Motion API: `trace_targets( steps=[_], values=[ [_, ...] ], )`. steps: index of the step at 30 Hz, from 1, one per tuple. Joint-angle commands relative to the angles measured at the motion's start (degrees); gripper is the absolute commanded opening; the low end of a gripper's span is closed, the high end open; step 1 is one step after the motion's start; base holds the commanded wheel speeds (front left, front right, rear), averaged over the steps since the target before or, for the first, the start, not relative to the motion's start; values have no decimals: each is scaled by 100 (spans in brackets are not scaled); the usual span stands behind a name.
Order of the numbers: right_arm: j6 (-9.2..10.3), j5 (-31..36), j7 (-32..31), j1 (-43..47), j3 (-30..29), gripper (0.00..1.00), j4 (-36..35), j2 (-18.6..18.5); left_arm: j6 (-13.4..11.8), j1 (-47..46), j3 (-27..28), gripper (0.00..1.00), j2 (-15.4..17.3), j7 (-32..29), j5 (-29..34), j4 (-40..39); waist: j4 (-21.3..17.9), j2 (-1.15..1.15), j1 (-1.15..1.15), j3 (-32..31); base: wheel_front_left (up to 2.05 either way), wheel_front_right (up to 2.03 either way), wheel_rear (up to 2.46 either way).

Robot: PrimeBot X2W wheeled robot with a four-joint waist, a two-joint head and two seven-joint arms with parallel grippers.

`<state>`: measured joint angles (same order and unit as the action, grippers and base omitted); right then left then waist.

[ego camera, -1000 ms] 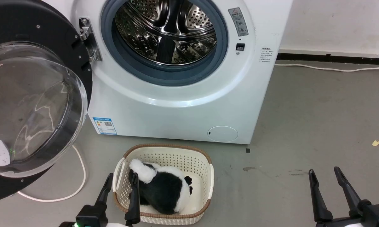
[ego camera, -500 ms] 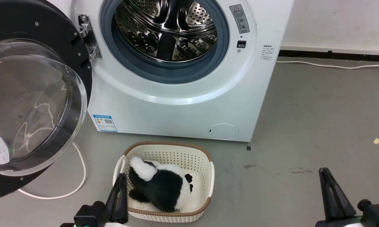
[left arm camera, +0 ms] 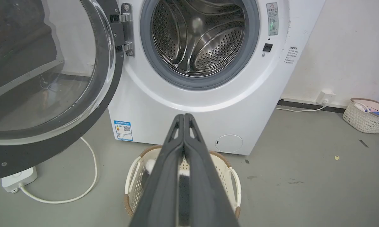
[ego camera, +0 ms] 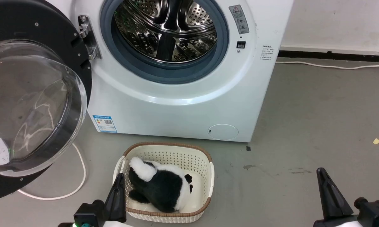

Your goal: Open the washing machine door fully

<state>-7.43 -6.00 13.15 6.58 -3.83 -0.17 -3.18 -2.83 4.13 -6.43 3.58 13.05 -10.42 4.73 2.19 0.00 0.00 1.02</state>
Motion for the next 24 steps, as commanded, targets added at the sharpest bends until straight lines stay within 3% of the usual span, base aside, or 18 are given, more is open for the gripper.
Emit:
trace_targets(
  steps=[1, 24],
  values=[
    [-1, 59, -32, -66, 11, 0, 2, 4, 34, -51, 30, 0, -7, -34, 58, -35, -2, 0, 0, -1, 0, 0, 0],
    [-2, 184, -326, -202, 96, 0, 6, 10, 91, -134, 170, 0, -21, -325, 284, -136, -52, 0, 0, -24, 0, 0, 0]
  ],
)
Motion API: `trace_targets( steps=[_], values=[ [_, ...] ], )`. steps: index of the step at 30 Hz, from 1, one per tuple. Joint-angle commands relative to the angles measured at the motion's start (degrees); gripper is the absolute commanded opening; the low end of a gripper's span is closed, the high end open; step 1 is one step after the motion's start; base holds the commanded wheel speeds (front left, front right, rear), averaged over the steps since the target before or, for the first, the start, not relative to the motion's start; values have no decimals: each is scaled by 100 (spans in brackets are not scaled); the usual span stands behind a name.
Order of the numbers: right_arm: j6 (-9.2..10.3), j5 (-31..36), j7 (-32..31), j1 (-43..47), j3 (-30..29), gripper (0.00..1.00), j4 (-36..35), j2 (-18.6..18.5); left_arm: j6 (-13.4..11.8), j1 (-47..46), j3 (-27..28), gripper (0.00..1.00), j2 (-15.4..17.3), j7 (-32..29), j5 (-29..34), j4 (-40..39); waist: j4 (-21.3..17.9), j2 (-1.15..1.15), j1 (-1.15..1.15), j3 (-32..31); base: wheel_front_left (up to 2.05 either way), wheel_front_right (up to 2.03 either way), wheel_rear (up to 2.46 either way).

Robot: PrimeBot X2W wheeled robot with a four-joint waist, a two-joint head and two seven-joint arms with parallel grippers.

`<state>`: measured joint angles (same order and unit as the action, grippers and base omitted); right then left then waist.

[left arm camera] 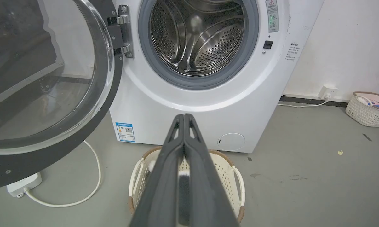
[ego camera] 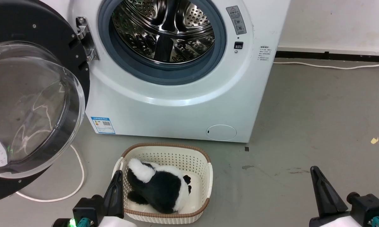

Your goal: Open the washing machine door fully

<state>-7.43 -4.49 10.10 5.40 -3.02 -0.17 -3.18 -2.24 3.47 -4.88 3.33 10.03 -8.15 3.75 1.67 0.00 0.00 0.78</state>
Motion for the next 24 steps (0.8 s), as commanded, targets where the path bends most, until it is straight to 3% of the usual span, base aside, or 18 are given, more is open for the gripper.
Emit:
trace_targets(
  steps=[1, 24],
  values=[
    [-2, 37, -34, -89, 19, 0, 6, 10, 34, -71, 21, 0, 2, -35, 65, -42, -2, 0, 0, -1, 0, 0, 0],
    [-3, 151, -304, -214, 97, 0, 9, 16, 86, -147, 151, 0, -11, -303, 273, -134, -48, 0, 0, -23, 0, 0, 0]
  ],
)
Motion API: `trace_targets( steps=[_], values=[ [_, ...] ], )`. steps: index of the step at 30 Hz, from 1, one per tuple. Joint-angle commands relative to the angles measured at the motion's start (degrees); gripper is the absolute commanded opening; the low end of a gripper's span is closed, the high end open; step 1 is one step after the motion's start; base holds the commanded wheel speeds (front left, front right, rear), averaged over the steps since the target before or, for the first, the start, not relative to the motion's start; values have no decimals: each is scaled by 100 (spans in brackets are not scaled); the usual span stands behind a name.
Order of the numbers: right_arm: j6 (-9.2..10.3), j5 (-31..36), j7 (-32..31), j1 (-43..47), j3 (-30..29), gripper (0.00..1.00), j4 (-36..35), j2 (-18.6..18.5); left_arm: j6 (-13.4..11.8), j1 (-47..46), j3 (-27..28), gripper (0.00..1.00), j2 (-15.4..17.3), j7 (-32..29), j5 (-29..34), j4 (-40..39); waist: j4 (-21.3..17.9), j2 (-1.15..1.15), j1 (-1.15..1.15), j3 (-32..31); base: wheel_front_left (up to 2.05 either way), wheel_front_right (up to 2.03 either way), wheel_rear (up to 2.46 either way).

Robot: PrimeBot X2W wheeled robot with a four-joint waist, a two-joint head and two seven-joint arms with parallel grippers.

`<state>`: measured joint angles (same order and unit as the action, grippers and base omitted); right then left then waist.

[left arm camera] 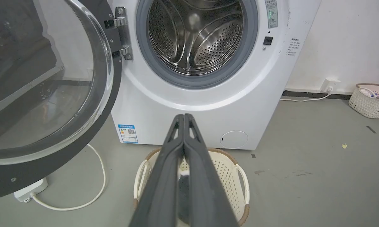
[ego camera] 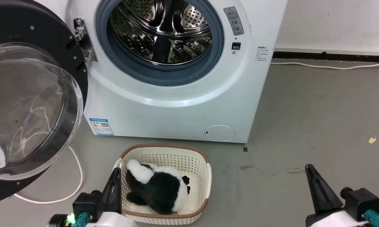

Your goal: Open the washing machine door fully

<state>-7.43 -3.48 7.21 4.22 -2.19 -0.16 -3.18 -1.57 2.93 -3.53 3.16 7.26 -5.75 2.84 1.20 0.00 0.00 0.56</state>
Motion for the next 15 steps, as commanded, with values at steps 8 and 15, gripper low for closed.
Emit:
trace_targets(
  steps=[8, 15],
  values=[
    [-3, 100, -133, -150, 49, 0, 9, 18, 42, -126, 72, 0, 1, -143, 124, -83, -21, 0, 0, -10, 0, 0, 0],
    [-4, 134, -215, -188, 73, 0, 10, 20, 58, -150, 111, 0, -3, -224, 187, -111, -34, 0, 0, -16, 0, 0, 0]
  ],
)
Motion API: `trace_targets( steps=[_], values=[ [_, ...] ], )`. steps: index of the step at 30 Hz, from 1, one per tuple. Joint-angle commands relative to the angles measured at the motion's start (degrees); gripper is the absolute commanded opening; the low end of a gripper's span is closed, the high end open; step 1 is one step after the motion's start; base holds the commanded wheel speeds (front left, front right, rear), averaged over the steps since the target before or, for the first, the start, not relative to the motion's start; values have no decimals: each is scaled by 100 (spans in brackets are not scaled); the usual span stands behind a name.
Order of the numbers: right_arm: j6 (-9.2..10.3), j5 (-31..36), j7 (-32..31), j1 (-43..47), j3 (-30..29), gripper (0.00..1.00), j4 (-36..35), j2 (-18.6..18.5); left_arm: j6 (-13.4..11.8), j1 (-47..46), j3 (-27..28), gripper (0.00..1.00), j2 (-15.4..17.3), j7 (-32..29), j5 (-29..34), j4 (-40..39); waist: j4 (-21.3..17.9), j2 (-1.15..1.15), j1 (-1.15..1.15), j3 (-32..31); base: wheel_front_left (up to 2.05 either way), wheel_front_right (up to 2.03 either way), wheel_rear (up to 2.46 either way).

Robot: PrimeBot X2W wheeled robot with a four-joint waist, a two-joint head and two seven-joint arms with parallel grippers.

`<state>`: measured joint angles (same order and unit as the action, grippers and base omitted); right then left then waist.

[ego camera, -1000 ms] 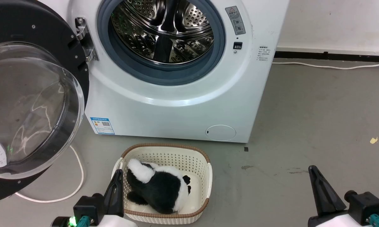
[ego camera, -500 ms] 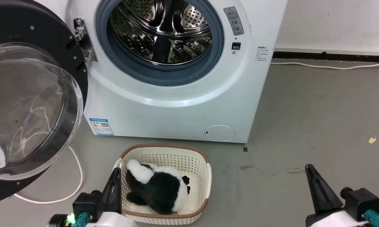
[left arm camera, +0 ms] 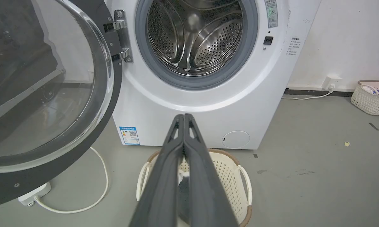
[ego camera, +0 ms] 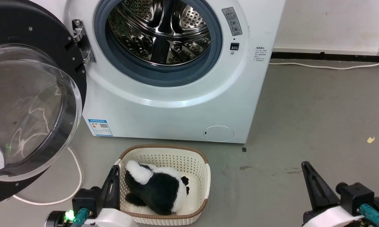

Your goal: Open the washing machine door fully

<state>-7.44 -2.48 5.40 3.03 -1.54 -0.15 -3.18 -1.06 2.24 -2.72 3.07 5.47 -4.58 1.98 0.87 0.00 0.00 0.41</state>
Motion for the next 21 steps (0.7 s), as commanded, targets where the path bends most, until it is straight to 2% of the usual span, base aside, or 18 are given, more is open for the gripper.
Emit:
trace_targets(
  steps=[1, 21],
  values=[
    [-3, 39, -46, -75, 11, 0, 9, 20, 10, -84, 35, 0, 5, -57, 78, -30, -3, 0, 0, -2, 0, 0, 0],
    [-4, 138, -281, -183, 79, 0, 12, 25, 56, -151, 148, 0, -7, -290, 259, -110, -43, 0, 0, -20, 0, 0, 0]
  ],
)
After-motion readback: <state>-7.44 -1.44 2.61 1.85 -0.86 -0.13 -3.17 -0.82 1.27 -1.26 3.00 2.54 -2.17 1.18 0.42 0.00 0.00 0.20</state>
